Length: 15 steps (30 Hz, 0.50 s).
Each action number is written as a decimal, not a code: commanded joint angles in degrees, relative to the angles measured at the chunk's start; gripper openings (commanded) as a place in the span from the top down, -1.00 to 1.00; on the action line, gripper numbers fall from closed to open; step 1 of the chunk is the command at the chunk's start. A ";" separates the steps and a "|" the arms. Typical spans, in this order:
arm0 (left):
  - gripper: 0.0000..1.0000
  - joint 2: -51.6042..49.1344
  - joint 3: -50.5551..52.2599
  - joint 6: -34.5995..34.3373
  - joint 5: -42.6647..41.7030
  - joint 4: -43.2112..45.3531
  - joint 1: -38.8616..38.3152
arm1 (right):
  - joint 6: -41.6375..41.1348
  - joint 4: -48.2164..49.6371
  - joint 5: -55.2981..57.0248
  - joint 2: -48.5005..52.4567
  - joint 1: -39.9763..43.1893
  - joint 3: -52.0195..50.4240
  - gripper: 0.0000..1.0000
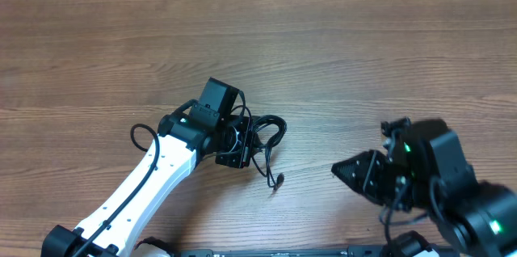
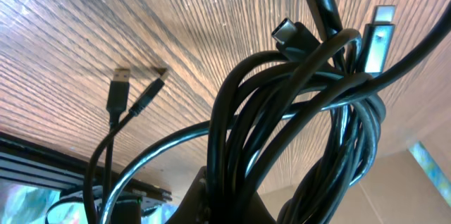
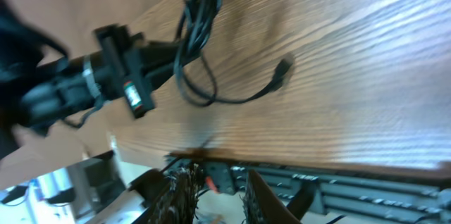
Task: Untangle cables
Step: 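Open the right gripper and withdraw it down-right, leaving coil in left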
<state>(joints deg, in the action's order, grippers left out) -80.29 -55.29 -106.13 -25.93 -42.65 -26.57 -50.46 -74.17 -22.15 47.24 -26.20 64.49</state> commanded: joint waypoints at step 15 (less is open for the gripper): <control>0.92 -0.24 -0.79 0.96 0.83 -11.82 3.56 | -33.81 2.99 17.66 -5.62 -33.16 -10.32 0.58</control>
<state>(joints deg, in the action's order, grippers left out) -80.29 -55.29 -106.10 -24.62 -53.58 -23.66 -74.35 -73.10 -10.22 41.78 -53.25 56.23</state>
